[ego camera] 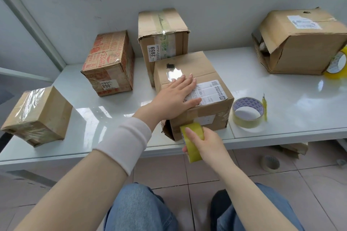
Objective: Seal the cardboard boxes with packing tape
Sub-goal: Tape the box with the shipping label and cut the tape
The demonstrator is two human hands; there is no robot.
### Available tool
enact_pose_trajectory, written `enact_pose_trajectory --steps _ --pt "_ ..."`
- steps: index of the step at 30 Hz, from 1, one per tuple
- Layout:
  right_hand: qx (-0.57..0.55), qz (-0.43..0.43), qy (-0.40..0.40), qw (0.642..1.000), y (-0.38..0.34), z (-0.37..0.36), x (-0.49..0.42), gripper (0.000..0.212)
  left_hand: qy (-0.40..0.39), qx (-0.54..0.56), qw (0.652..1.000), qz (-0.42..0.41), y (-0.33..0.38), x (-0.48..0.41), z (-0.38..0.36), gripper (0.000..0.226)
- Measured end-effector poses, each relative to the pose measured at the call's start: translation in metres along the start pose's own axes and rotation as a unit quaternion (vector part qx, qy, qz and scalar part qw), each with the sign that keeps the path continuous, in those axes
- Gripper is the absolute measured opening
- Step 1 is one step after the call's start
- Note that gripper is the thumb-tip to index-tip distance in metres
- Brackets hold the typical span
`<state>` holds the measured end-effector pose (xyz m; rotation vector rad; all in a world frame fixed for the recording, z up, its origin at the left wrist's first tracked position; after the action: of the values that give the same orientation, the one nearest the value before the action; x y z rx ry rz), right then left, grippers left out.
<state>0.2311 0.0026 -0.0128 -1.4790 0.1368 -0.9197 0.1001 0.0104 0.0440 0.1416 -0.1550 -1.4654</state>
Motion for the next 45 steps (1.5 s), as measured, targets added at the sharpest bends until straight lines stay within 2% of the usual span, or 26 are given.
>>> enact_pose_trajectory --steps 4,6,9,12,15,19,24,28,30,34,37,42,45 --pt "0.027 0.011 0.004 1.000 0.004 0.010 0.002 0.023 -0.006 0.006 1.000 0.004 0.002 0.000 0.001 0.068" --pt "-0.005 0.004 0.027 1.000 0.013 0.030 0.003 0.023 -0.008 0.030 0.999 0.012 0.009 0.000 0.006 0.065" --pt "-0.045 0.019 0.121 0.991 0.030 0.092 0.000 0.012 0.057 0.106 0.993 0.016 0.035 -0.001 0.023 0.052" --pt "-0.044 0.045 0.244 0.968 0.042 0.169 -0.004 0.002 0.157 0.088 0.982 -0.057 0.091 -0.012 0.037 0.032" --pt "0.015 0.077 0.291 0.953 0.043 0.213 -0.022 0.015 0.137 0.094 0.983 -0.078 0.141 -0.041 0.015 0.022" --pt "0.135 0.083 0.251 0.955 0.037 0.220 -0.063 0.036 0.068 0.083 0.994 -0.016 0.156 -0.088 -0.037 0.032" --pt "0.112 0.111 0.202 0.967 0.031 0.224 -0.082 0.026 0.027 0.121 0.990 0.069 0.137 -0.114 -0.075 0.034" --pt "0.044 0.102 0.155 0.982 0.037 0.231 -0.090 0.018 0.086 0.281 0.953 0.078 0.127 -0.116 -0.078 0.016" --pt "-0.006 0.102 0.139 0.985 0.035 0.234 -0.088 0.019 0.110 0.342 0.930 0.078 0.129 -0.116 -0.072 0.023" --pt "-0.075 0.112 0.108 0.985 0.025 0.234 -0.080 0.018 0.086 0.414 0.899 0.113 0.132 -0.121 -0.069 0.039" --pt "-0.075 0.107 0.132 0.983 0.018 0.236 -0.074 0.013 0.094 0.470 0.865 0.145 0.133 -0.123 -0.071 0.028" --pt "-0.033 0.104 0.158 0.981 0.014 0.232 -0.068 0.018 0.121 0.533 0.813 0.203 0.129 -0.120 -0.077 0.005" --pt "0.041 0.129 0.164 0.977 0.008 0.230 -0.064 0.019 0.134 0.545 0.801 0.210 0.128 -0.120 -0.080 0.008"
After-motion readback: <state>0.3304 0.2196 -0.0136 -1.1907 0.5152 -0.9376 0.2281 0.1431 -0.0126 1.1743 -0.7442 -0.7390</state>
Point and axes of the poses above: each hand's wrist, its own x-axis away from the middle knuckle, its own z-axis out of the back of the hand, y = z × x, the point moved 7 cm from there along -x, towards the middle knuckle, and after that the axes turned 12 degrees about -z, right-handed, at the moved point
